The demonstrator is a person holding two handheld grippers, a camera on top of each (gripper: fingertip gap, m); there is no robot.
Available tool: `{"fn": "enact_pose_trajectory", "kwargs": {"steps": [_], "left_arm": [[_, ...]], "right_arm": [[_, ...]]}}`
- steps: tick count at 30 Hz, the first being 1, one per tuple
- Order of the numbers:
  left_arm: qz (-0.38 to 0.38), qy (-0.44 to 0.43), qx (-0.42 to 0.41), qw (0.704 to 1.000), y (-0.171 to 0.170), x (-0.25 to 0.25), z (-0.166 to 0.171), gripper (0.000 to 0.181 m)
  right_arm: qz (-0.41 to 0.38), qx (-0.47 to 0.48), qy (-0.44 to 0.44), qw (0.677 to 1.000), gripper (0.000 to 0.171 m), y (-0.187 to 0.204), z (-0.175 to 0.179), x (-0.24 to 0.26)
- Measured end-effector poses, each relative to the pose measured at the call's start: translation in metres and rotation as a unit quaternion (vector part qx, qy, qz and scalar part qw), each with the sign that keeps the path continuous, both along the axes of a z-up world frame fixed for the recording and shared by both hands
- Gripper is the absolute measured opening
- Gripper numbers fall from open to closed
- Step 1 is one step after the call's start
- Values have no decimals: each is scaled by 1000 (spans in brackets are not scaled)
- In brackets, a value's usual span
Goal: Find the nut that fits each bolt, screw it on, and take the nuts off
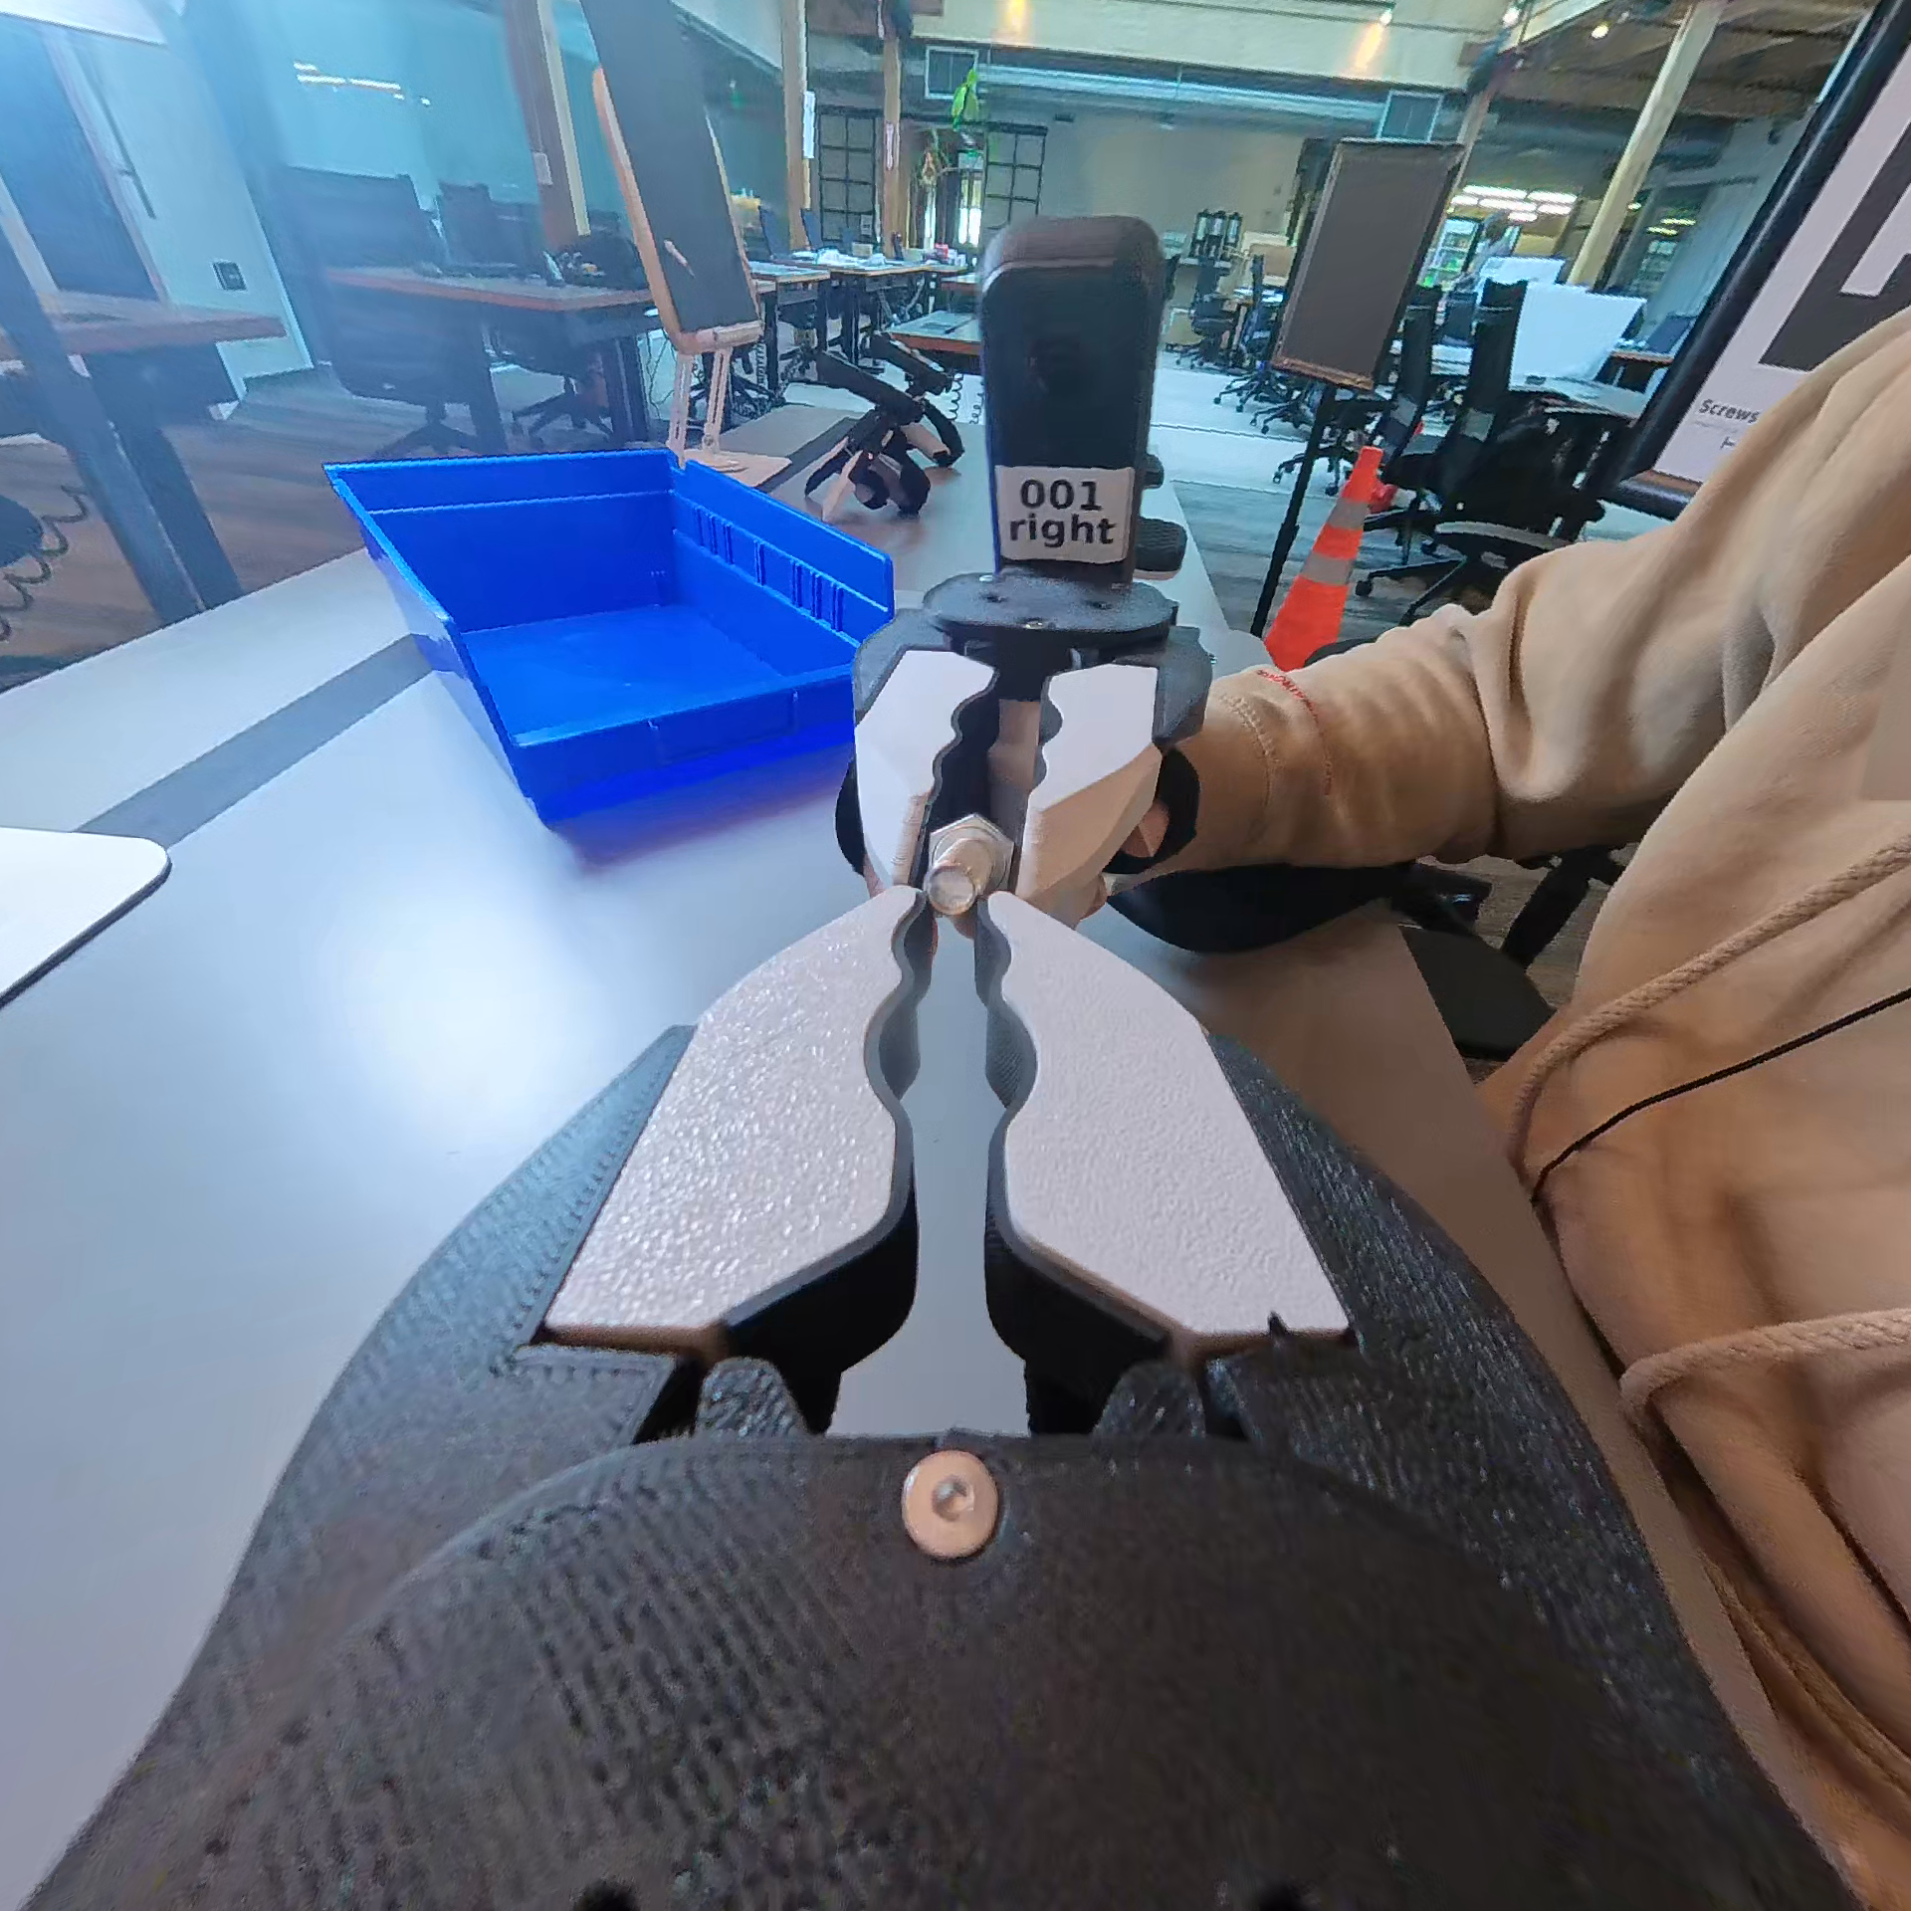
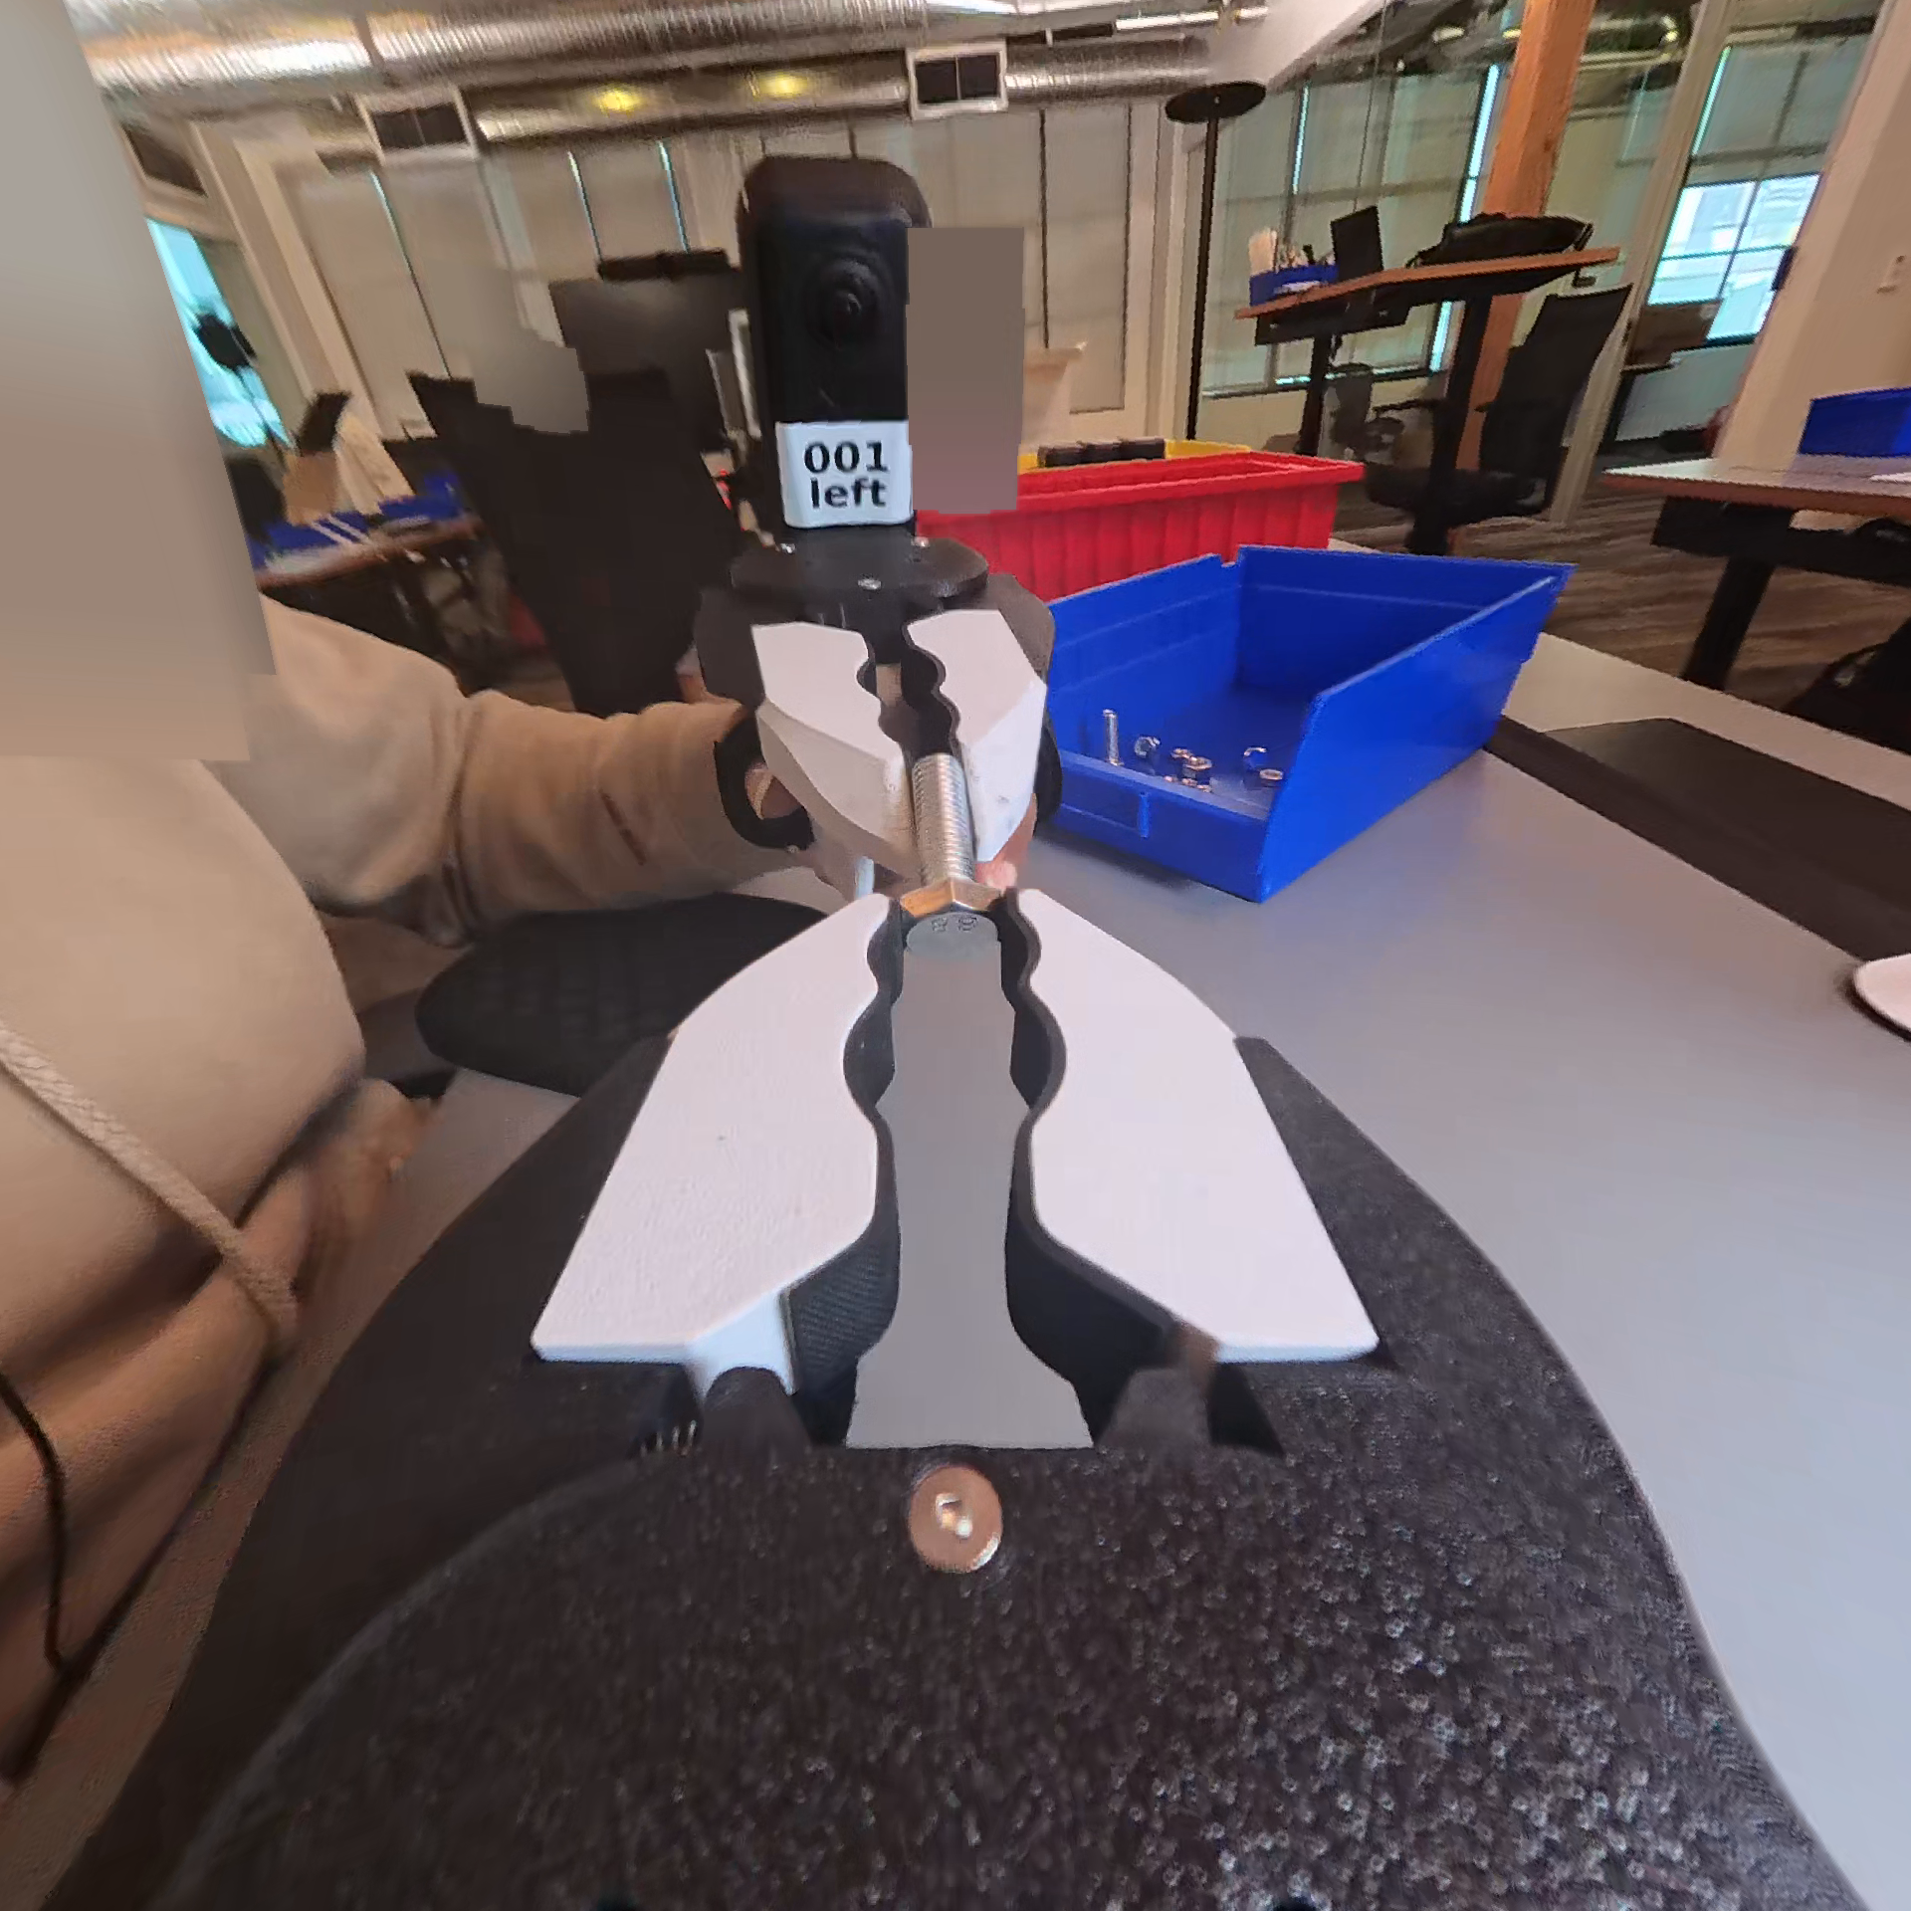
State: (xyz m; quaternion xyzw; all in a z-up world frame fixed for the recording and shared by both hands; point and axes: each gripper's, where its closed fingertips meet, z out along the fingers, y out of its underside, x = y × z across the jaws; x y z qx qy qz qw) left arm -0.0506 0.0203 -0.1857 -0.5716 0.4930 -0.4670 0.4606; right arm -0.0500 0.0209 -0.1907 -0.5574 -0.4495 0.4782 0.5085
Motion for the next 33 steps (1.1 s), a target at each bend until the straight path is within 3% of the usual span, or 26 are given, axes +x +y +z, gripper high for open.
{"fn": "enact_pose_trajectory", "kwargs": {"steps": [5,9,13,15,17,33], "left_arm": [[0,-4,3,1000,-2,3,-1,0],[16,-18,24,999,0,3,4,0],[5,-37,17,999,-2,3,6,23],[-16,-42,11,999,-9,5,6,25],[-12,-31,18,999,-9,7,2,10],[34,-1,-2,999,5,10,-8,10]], "right_arm": [[-29,43,-56,997,18,2,-15,-4],[-27,18,-28,999,18,2,-11,-5],[-15,7,-19,1000,18,-3,-11,-8],[-8,3,-18,1000,18,-6,-12,-11],[-1,1,-20,1000,18,-9,-14,-13],[-56,-6,-49,997,20,6,-25,-14]]}}
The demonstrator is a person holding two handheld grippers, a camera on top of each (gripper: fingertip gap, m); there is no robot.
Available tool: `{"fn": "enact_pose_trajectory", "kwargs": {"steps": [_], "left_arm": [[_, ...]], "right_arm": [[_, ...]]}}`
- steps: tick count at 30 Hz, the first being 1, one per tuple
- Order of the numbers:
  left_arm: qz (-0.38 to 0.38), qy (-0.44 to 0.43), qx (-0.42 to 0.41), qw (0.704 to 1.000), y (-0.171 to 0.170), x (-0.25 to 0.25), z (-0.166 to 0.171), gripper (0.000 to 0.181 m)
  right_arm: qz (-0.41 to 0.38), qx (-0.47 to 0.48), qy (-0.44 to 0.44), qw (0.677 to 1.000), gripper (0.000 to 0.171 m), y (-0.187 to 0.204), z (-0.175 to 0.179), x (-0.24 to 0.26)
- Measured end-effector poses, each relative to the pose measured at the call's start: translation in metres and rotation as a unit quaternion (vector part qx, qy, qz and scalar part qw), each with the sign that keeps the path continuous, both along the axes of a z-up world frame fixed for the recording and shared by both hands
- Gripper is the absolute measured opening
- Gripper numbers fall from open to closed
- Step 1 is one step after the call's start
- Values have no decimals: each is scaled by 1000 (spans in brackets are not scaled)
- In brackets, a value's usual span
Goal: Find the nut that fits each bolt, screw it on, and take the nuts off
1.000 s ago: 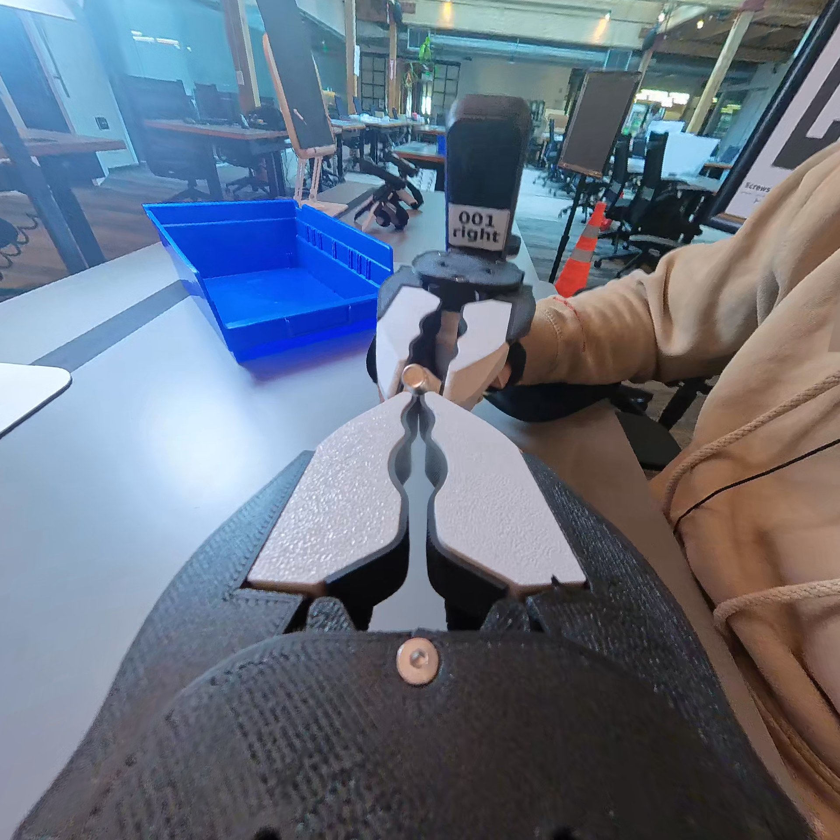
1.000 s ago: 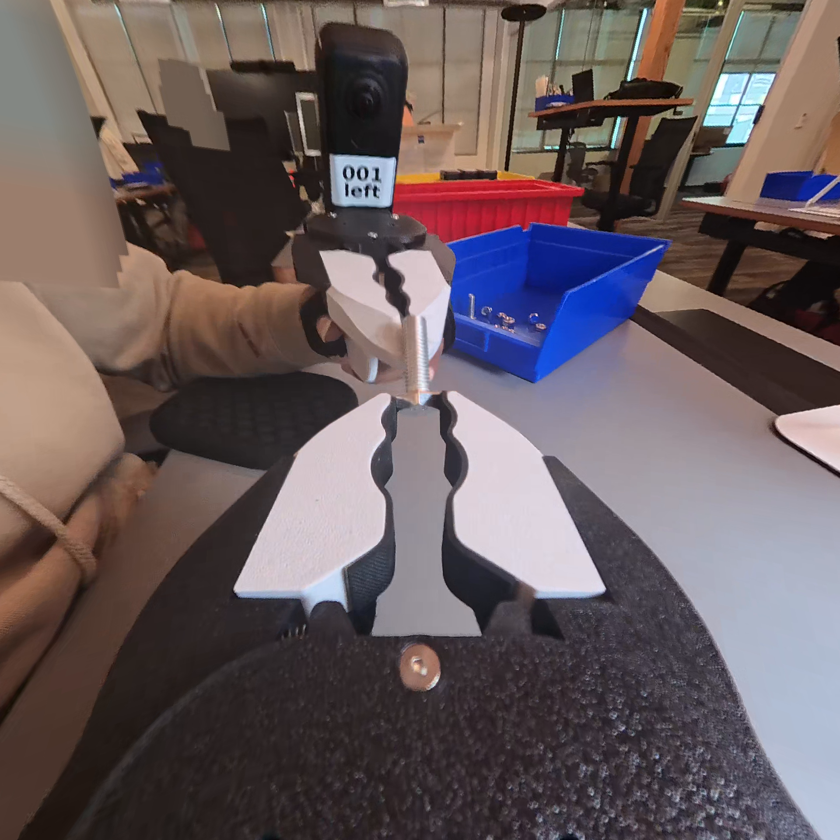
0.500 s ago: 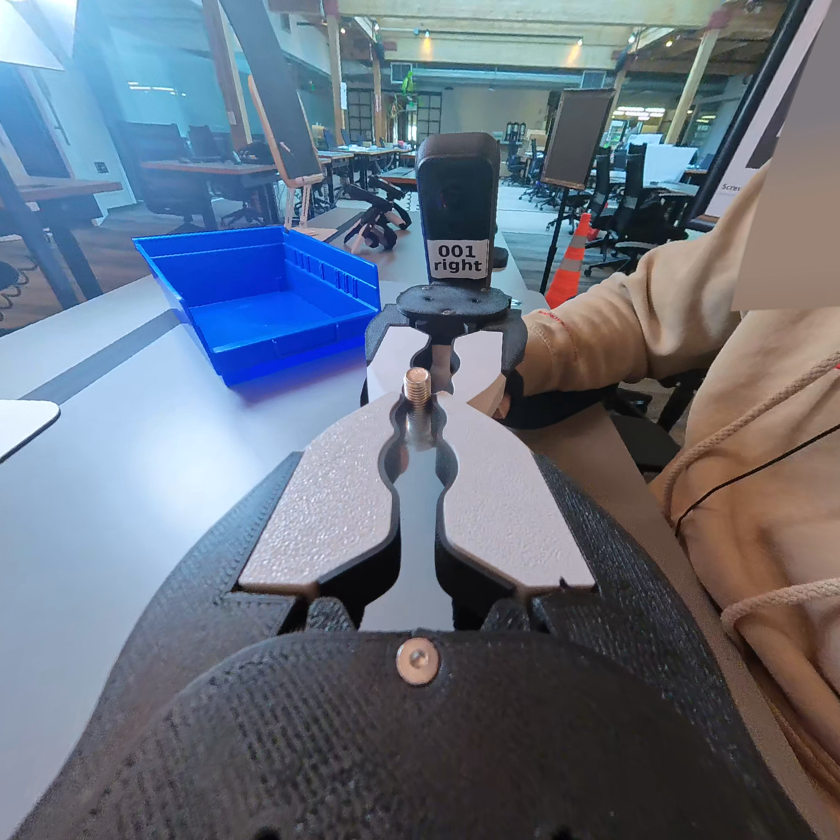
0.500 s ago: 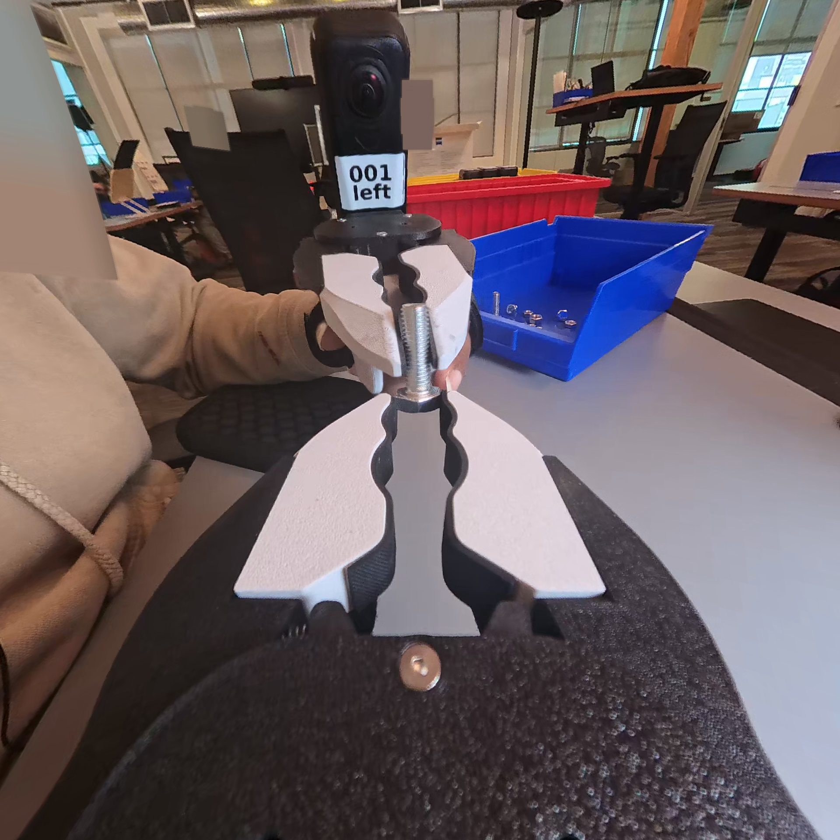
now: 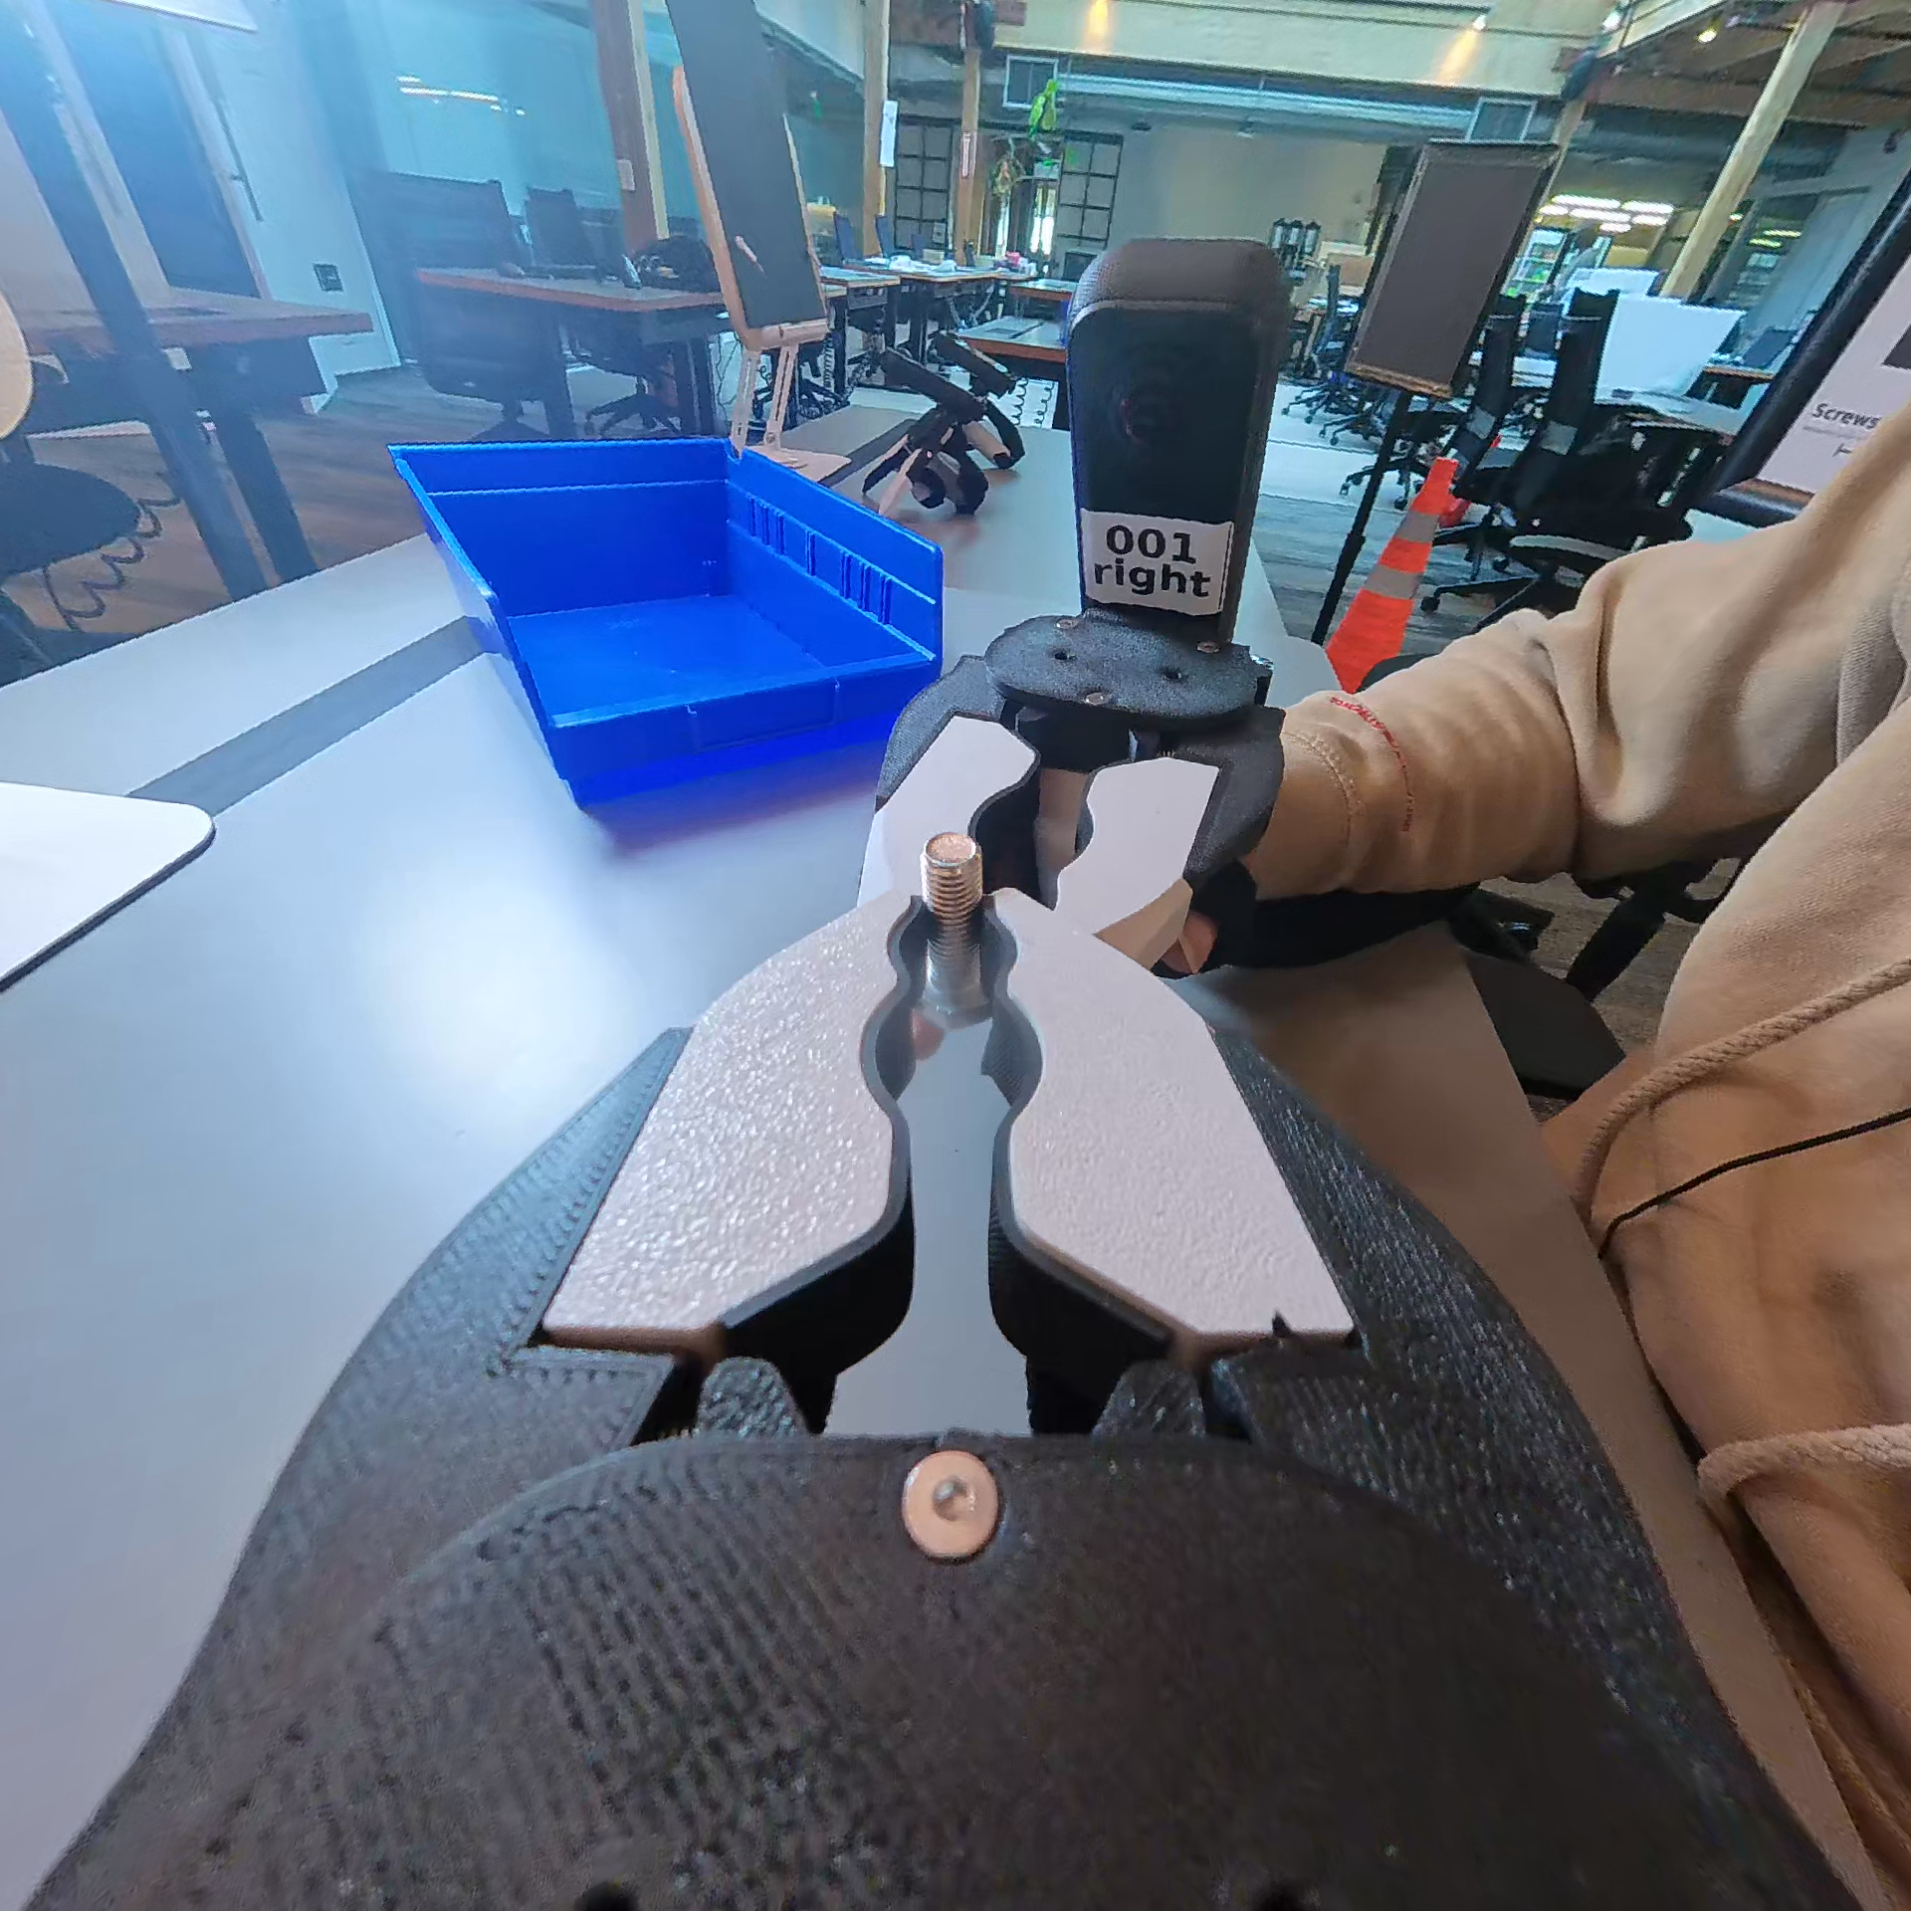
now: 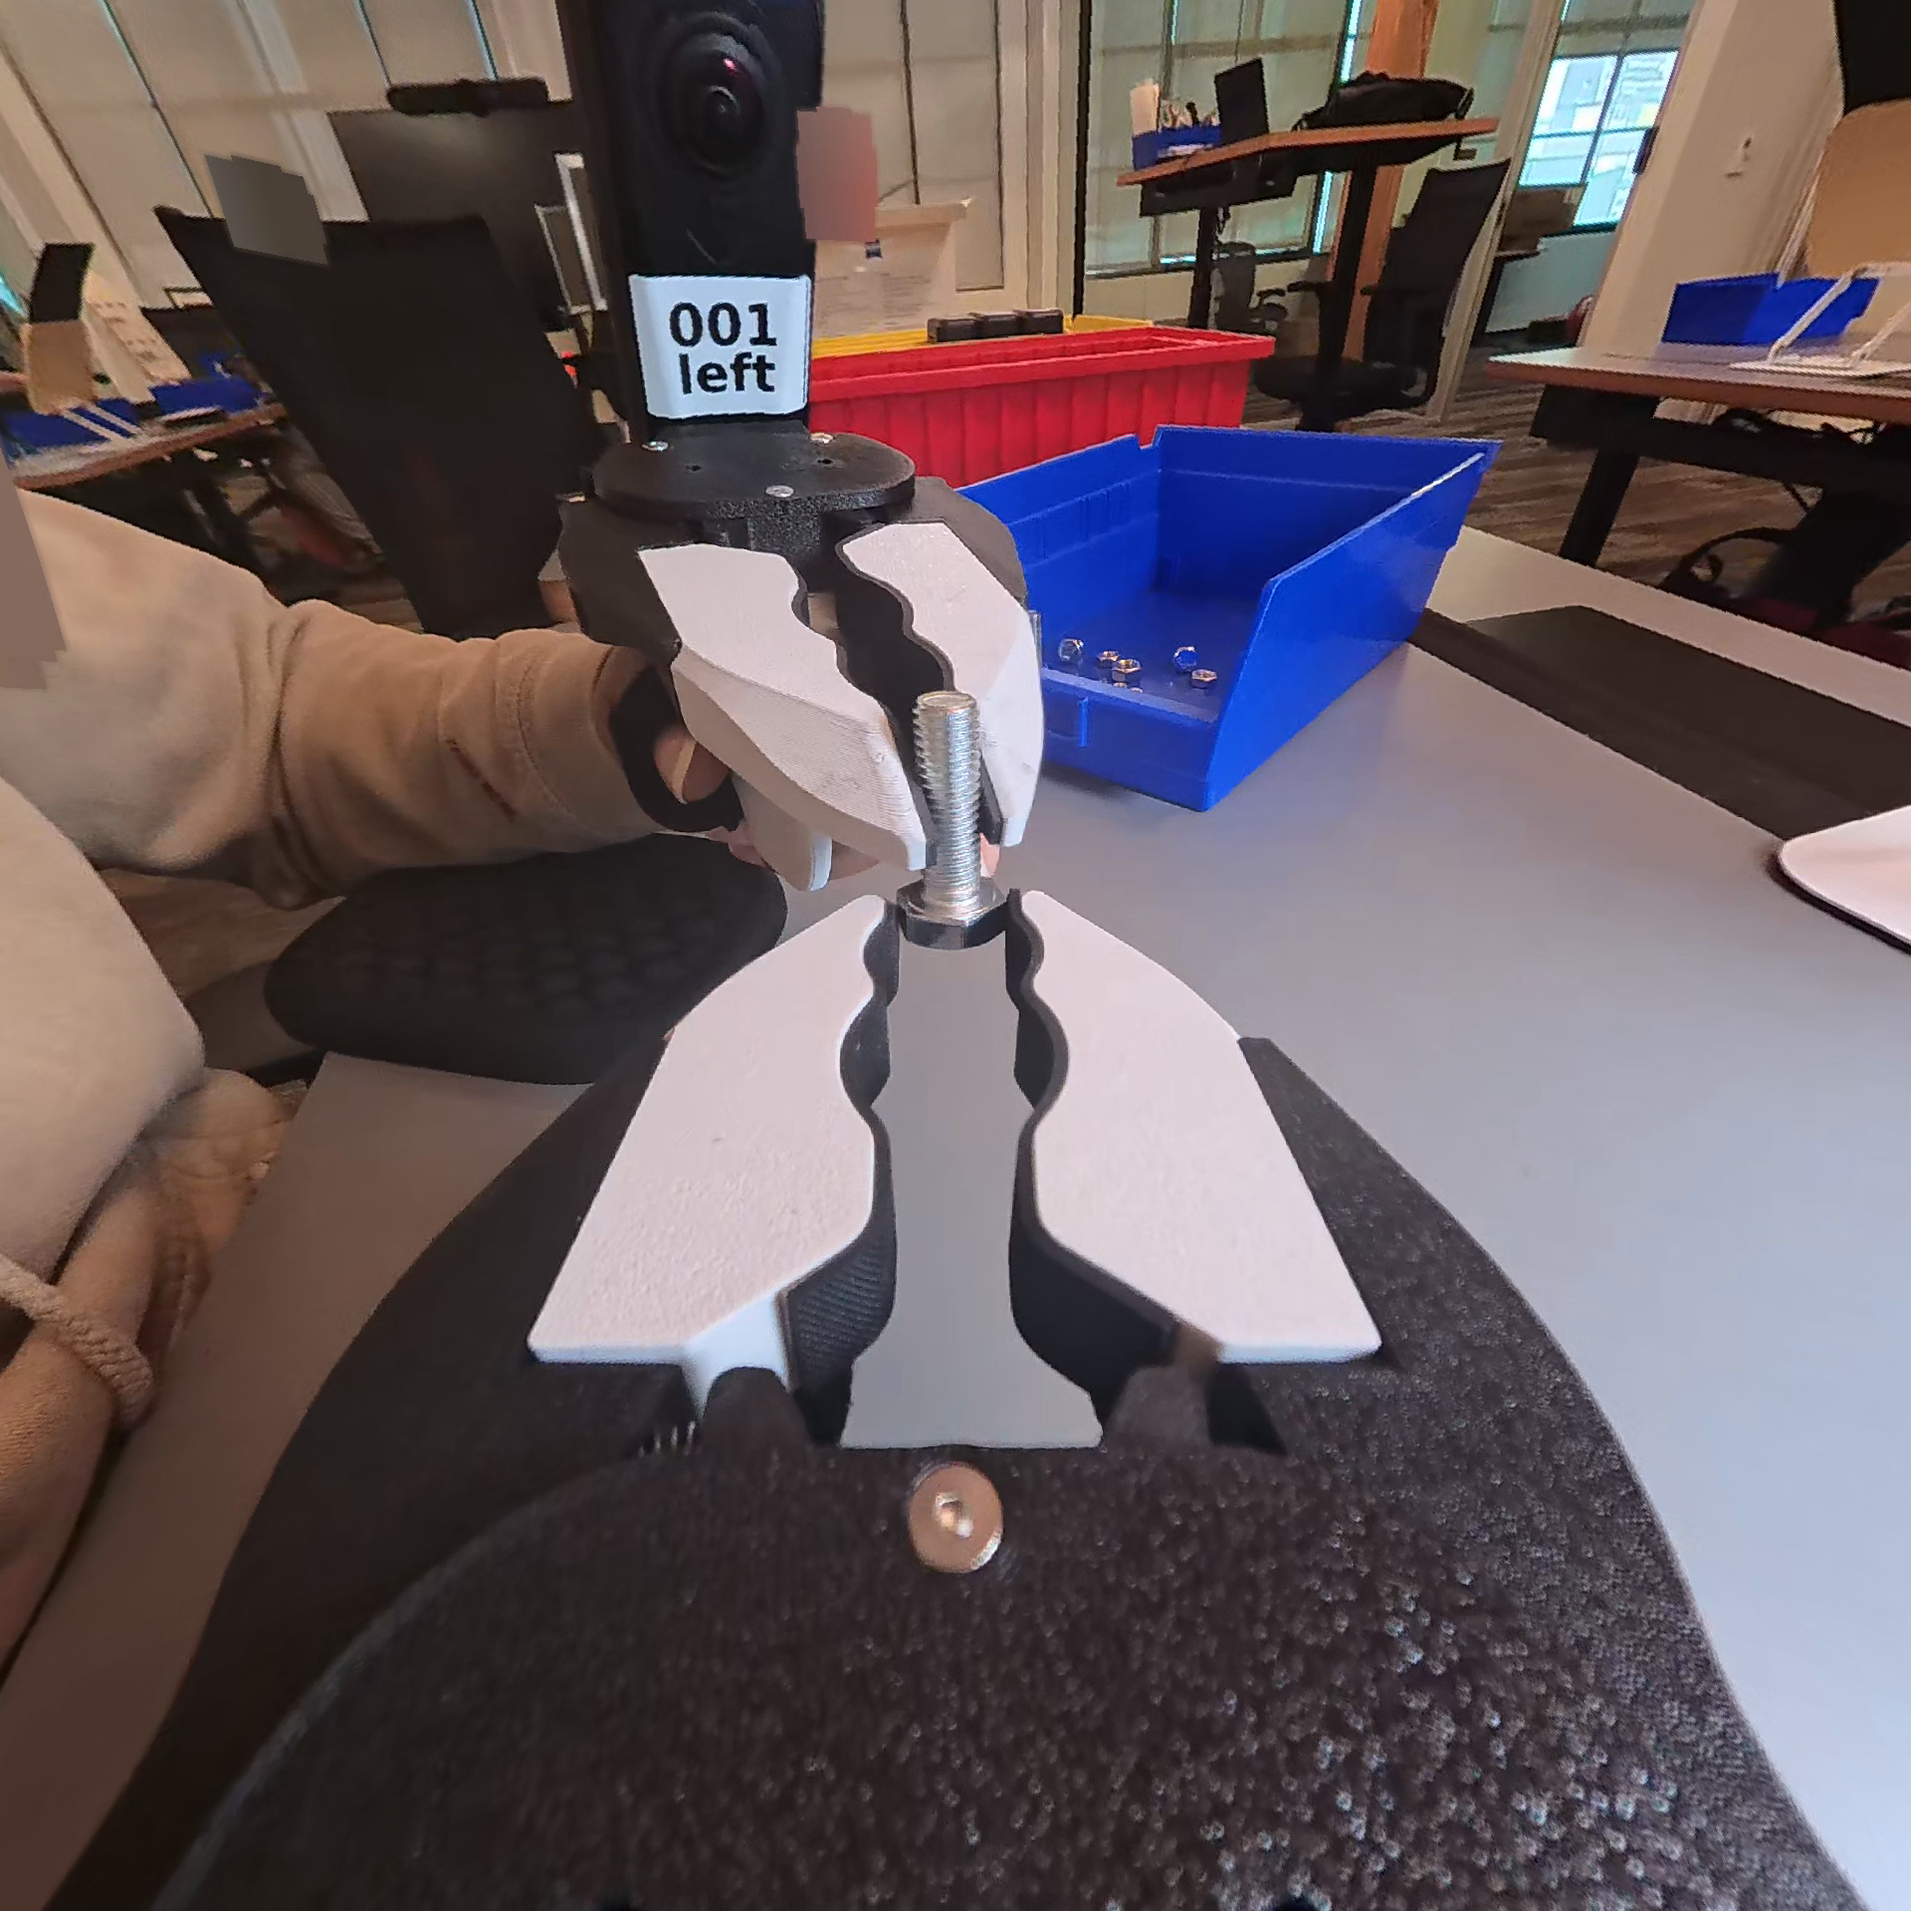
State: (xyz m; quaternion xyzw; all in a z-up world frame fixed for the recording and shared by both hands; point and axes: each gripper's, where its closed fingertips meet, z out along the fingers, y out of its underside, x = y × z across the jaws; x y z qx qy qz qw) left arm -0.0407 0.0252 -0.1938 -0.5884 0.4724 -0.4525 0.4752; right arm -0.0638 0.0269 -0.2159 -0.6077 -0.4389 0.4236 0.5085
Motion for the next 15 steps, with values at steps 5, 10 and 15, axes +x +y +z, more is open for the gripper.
{"fn": "enact_pose_trajectory", "kwargs": {"steps": [5,10,15], "left_arm": [[1,-2,14,1000,-1,1,2,10],[5,-21,13,1000,2,-7,16,29],[121,-12,44,992,50,-71,56,30]], "right_arm": [[1,-2,3,1000,19,-1,1,0],[-13,-4,23,1000,18,4,8,5],[-54,0,42,998,18,23,19,28]]}}
